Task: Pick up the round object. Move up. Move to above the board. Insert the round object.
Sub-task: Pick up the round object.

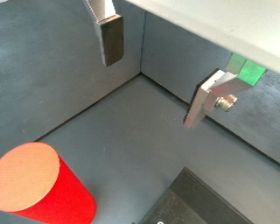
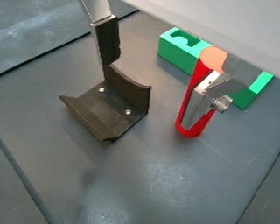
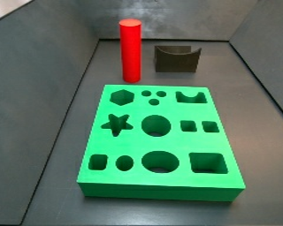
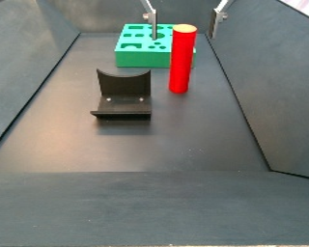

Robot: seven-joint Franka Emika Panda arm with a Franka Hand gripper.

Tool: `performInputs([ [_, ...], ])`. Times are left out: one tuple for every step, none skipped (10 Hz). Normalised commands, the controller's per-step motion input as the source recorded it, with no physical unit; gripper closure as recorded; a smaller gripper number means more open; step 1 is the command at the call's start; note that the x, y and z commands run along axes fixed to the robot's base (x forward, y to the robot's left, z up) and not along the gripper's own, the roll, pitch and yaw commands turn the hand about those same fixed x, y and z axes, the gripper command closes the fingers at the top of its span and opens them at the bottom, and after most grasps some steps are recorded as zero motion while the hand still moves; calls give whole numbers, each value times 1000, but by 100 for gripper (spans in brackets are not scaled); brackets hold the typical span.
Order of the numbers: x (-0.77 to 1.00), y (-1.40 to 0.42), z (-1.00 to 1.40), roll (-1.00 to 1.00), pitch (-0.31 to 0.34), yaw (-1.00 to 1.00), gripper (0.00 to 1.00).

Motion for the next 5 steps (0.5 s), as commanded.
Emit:
performInputs([
  [-243, -286, 0, 0, -59, 3, 0],
  [-514, -829, 0, 17, -134, 166, 0],
  [-349, -951, 0, 17, -70, 171, 0],
  [-226, -966, 0, 3, -47, 151, 0],
  [17, -920, -29, 0, 0, 17, 0],
])
